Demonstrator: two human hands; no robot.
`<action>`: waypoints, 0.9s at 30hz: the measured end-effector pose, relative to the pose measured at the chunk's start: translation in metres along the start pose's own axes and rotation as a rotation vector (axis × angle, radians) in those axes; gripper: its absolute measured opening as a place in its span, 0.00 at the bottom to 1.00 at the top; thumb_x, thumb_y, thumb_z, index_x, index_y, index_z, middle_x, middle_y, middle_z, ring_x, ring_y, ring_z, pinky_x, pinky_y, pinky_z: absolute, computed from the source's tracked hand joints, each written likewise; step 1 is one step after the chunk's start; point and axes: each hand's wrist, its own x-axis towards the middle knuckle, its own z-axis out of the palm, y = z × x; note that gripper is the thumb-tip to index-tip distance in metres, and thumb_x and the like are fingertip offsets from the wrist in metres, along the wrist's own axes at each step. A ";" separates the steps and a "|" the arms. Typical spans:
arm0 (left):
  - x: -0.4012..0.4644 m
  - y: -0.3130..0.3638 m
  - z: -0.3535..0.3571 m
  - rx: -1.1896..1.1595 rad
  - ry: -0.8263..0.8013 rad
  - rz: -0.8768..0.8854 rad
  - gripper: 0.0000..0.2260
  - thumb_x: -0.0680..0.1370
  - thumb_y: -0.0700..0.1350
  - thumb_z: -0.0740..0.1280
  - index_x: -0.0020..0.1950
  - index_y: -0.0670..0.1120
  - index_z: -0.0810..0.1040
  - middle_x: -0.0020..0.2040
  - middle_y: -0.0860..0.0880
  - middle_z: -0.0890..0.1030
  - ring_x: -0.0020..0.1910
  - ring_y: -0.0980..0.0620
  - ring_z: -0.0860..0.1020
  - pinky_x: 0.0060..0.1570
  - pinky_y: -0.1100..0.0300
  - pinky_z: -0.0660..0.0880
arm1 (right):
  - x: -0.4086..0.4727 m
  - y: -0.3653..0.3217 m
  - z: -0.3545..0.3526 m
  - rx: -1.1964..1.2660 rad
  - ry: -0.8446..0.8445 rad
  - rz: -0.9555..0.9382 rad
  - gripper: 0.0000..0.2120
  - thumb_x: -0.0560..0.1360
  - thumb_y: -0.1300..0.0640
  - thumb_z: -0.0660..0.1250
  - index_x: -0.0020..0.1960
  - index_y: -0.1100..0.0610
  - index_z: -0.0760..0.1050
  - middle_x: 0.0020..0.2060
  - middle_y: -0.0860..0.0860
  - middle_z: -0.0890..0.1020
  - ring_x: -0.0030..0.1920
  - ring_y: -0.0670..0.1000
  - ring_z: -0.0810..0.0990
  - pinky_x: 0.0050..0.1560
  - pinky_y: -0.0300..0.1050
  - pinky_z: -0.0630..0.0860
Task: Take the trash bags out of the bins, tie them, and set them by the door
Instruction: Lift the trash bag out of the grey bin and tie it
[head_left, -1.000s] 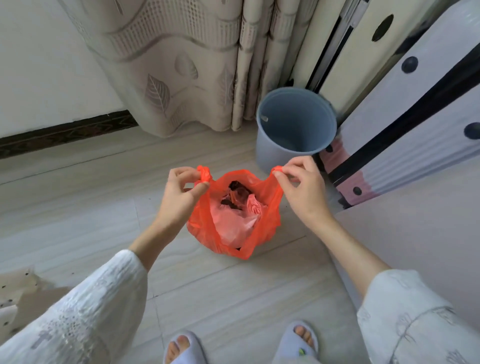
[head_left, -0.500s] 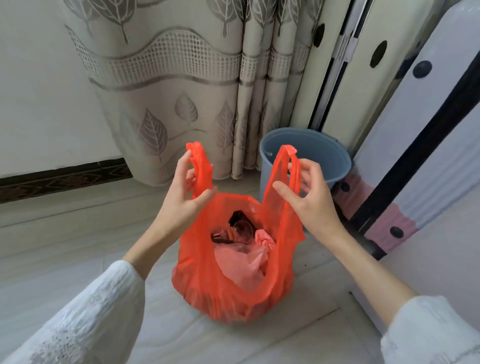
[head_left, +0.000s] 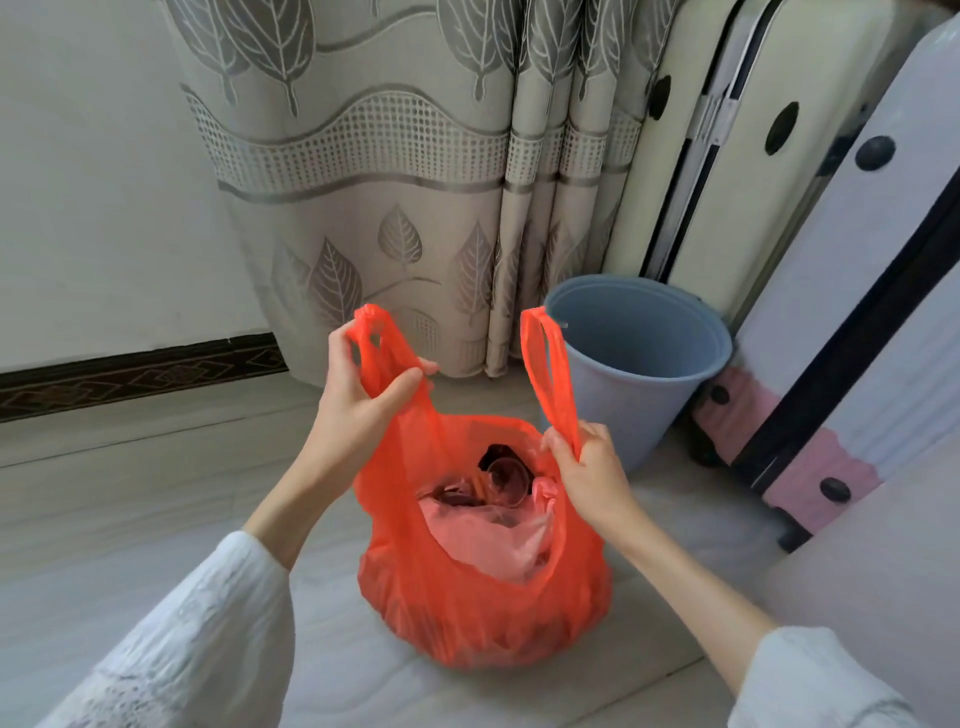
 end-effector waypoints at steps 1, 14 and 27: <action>-0.003 -0.001 -0.002 -0.009 0.028 -0.014 0.16 0.72 0.42 0.68 0.51 0.56 0.64 0.41 0.54 0.84 0.50 0.51 0.81 0.56 0.51 0.76 | -0.004 -0.002 0.002 0.139 0.010 0.024 0.14 0.78 0.56 0.58 0.37 0.56 0.76 0.39 0.52 0.80 0.50 0.53 0.77 0.60 0.52 0.71; -0.035 -0.058 -0.015 0.020 -0.125 -0.271 0.49 0.56 0.59 0.75 0.72 0.53 0.56 0.64 0.55 0.71 0.58 0.65 0.73 0.51 0.70 0.74 | -0.018 0.001 -0.004 0.640 0.110 0.239 0.14 0.81 0.50 0.50 0.43 0.51 0.71 0.27 0.49 0.84 0.29 0.47 0.82 0.34 0.40 0.79; -0.031 -0.056 0.023 -0.326 0.263 -0.237 0.15 0.80 0.49 0.55 0.35 0.48 0.70 0.35 0.51 0.82 0.33 0.57 0.77 0.37 0.62 0.72 | -0.024 0.004 -0.030 0.868 0.216 0.362 0.16 0.81 0.52 0.49 0.41 0.55 0.71 0.13 0.49 0.63 0.26 0.54 0.82 0.46 0.49 0.78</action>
